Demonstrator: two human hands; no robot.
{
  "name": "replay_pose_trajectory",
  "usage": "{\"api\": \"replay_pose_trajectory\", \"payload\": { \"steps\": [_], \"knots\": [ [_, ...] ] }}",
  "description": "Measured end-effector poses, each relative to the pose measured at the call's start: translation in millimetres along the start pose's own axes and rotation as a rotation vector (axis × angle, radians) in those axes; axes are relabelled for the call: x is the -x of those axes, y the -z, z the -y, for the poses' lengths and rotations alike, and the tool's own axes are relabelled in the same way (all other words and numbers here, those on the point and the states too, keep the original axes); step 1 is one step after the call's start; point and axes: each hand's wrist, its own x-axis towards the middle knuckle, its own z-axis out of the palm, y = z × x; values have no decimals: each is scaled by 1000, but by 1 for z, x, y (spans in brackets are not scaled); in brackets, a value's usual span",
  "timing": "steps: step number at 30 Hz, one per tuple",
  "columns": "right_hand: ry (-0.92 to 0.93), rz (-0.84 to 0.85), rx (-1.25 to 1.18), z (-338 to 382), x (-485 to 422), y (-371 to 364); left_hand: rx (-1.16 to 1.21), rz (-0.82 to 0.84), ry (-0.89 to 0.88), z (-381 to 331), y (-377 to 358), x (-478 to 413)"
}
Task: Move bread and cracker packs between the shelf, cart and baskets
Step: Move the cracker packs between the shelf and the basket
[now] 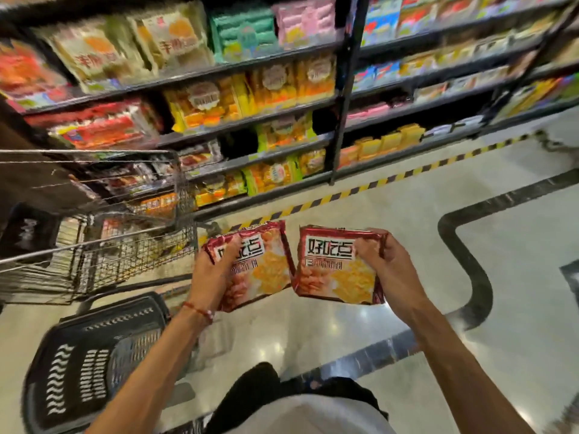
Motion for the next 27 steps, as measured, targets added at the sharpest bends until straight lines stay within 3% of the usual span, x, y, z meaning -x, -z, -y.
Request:
{"api": "replay_pose_trajectory", "payload": {
  "steps": [9,16,21,27],
  "knots": [
    [-72,-229,-62,27,-116,114,-10,177,44,-60,-176,-112],
    [-117,-179,-130,75,-235,200,-28,348,52,-110,-322,-226],
    [-85,-297,-115,104,-306,267,-128,499,46,-153,-416,-289],
    [-58,-399,-190,125,-389,357,-149,545,12,-191,-535,-339]
  ]
}}
